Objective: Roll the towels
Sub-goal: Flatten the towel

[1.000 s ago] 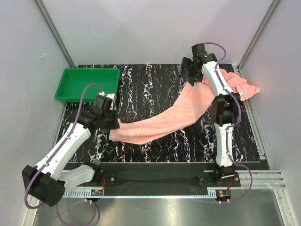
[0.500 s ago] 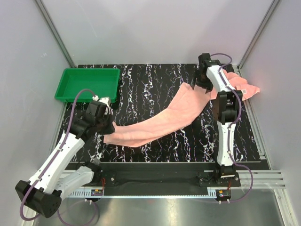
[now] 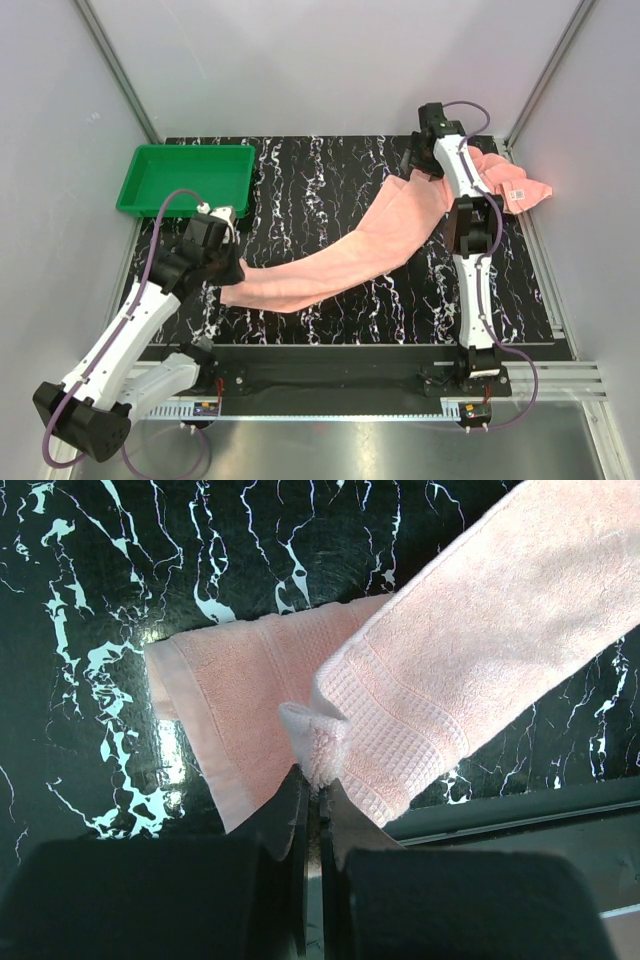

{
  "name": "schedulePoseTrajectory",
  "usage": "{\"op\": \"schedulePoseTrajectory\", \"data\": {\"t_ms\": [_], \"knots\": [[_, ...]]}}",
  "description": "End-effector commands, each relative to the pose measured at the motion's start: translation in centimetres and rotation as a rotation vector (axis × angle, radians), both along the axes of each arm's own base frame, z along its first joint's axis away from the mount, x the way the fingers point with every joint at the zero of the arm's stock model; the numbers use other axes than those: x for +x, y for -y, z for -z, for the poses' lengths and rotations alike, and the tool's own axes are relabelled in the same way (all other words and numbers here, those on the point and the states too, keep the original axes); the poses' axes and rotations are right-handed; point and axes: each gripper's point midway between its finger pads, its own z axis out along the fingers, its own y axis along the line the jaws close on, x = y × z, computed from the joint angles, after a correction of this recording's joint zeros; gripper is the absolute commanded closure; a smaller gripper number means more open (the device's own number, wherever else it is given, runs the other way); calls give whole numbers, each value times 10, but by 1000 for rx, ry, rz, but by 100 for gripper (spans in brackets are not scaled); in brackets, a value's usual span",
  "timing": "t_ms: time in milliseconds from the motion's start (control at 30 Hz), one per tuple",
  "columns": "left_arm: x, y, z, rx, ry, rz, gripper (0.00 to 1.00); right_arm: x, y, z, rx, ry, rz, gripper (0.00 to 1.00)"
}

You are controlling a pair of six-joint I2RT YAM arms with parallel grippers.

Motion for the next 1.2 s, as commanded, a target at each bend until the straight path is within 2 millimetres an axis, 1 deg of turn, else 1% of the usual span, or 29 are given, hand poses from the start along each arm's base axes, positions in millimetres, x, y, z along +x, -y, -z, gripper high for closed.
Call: {"op": "schedulePoseTrajectory", "data": {"t_ms": [0,100,200,233,300,333,400,467,500,533,567,600,667,700,733,800,867,933,1033,1133,1167], "knots": [[3,1,-2,0,17,5,100,12,-6,4,-15,29,7,24],[3,2,-1,1,12,10,100,13,-10,13,-41,24,0,25],[3,2,-1,1,11,10,100,9,-10,32,-63,-11,2,29],[2,2,-1,2,9,12,100,8,-10,36,-64,-17,4,37],[3,2,-1,1,11,12,100,6,-10,41,-69,-24,11,47],[3,2,-1,1,11,12,100,6,-8,41,-79,-22,19,56],[3,2,0,1,8,13,100,6,-7,42,-86,-12,28,67],[4,3,0,0,7,12,100,7,-4,31,-104,13,45,77],[3,3,1,-2,6,12,100,8,-1,29,-111,24,52,78],[4,4,1,-7,7,13,100,9,0,17,-118,48,58,80],[3,4,3,-6,3,12,100,10,2,11,-125,59,61,80],[4,4,3,-9,3,12,100,10,3,0,-132,78,65,80],[4,5,3,-11,4,13,100,10,7,-14,-151,100,67,78],[4,4,3,-10,4,10,100,10,7,-19,-155,107,65,73],[4,5,2,-11,6,10,100,10,9,-30,-161,122,70,73],[4,4,2,-11,9,10,100,6,10,-37,-164,126,67,72],[4,4,1,-11,12,9,100,3,9,-39,-156,125,66,71],[5,4,1,-9,13,9,100,-2,9,-34,-150,107,62,71],[5,3,0,-7,16,8,100,-10,8,-20,-147,79,60,69],[4,3,-2,-5,18,9,100,-17,7,-8,-138,52,58,63],[4,3,-1,-4,17,10,100,-19,7,-6,-135,48,59,58]]}}
